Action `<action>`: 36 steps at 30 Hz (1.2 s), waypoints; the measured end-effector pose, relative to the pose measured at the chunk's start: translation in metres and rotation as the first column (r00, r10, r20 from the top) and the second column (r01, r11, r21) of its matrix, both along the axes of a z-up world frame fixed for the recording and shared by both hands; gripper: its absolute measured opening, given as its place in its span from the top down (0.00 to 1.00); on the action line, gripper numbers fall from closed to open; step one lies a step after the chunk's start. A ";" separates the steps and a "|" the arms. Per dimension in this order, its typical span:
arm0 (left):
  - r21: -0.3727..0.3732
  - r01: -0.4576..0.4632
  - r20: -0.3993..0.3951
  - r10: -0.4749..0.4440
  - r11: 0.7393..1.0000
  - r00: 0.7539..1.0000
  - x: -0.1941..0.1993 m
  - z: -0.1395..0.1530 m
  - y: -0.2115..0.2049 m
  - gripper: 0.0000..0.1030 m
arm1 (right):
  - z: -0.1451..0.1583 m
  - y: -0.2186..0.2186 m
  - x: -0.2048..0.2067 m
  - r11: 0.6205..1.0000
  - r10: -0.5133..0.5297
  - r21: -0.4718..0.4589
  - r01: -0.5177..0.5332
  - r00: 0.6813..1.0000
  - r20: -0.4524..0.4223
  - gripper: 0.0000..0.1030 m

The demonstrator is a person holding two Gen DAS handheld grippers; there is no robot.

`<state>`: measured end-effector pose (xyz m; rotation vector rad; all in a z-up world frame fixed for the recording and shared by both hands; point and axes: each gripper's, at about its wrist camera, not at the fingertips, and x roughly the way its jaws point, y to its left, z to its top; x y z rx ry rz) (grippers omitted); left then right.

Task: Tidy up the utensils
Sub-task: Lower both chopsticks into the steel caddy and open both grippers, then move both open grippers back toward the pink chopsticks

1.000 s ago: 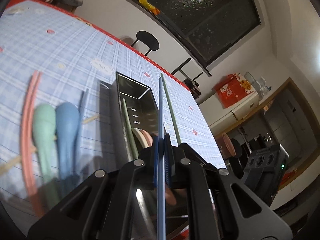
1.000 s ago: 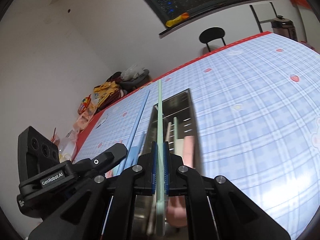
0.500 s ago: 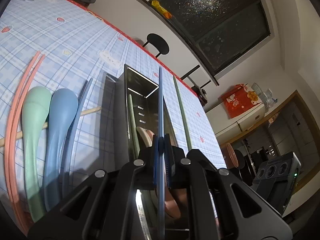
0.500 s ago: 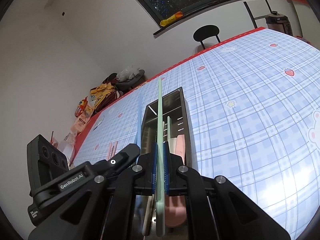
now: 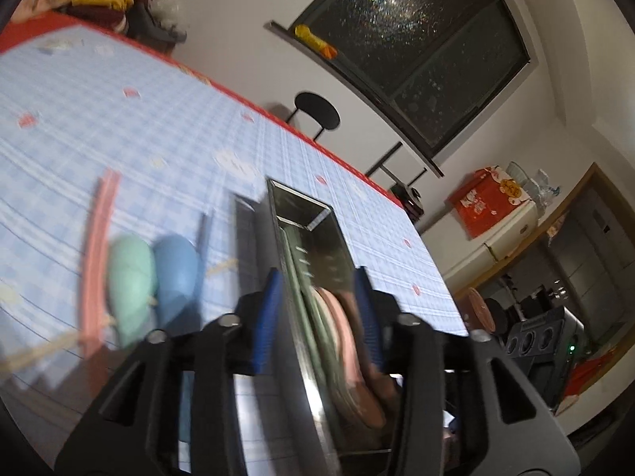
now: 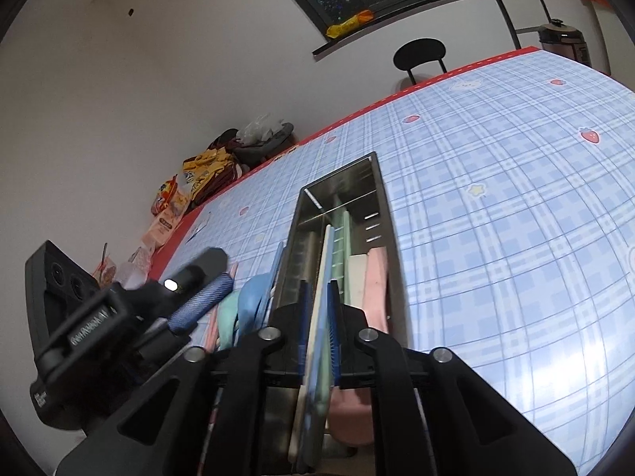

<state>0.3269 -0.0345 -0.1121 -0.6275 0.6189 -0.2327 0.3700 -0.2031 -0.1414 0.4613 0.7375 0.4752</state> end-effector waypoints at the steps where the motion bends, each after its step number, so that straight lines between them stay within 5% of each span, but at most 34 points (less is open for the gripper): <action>1: 0.020 -0.003 0.011 0.003 1.000 1.000 -0.002 0.004 0.005 0.52 | 0.001 0.000 -0.001 1.000 -0.003 -0.003 0.003 1.000 0.007 0.67; 5: 0.101 -0.012 0.045 0.007 0.995 0.999 -0.010 0.013 0.022 0.38 | 0.012 0.000 -0.010 0.998 -0.043 -0.034 0.045 0.997 0.070 0.27; 7: 0.159 -0.044 0.057 0.035 0.986 0.998 -0.015 0.018 0.034 0.22 | 0.017 0.002 -0.013 0.993 -0.073 -0.081 0.082 0.992 0.099 0.16; 10: 0.229 -0.086 0.080 0.069 0.970 0.994 -0.022 0.024 0.049 0.16 | 0.020 0.004 -0.016 0.988 -0.093 -0.112 0.108 0.987 0.128 0.06; 12: 0.271 -0.101 0.078 0.083 0.957 0.994 -0.024 0.026 0.057 0.06 | 0.021 0.007 -0.017 0.982 -0.104 -0.139 0.125 0.984 0.148 0.06; 21: 0.502 -0.046 0.071 0.011 0.863 0.997 -0.033 0.030 0.083 0.06 | 0.023 0.027 -0.024 0.938 -0.120 -0.290 0.190 0.963 0.243 0.06; 27: 0.598 0.015 0.053 -0.058 0.802 0.997 -0.034 0.028 0.098 0.06 | 0.027 0.028 -0.028 0.932 -0.156 -0.280 0.232 0.950 0.269 0.06; 32: 0.606 0.048 0.062 -0.107 0.794 0.992 -0.032 0.024 0.113 0.06 | 0.042 0.041 -0.038 0.909 -0.199 -0.292 0.296 0.927 0.319 0.06; 36: 0.546 0.075 0.062 -0.130 0.834 0.990 -0.030 0.018 0.136 0.06 | 0.048 0.081 -0.031 0.926 -0.133 -0.309 0.219 0.952 0.276 0.06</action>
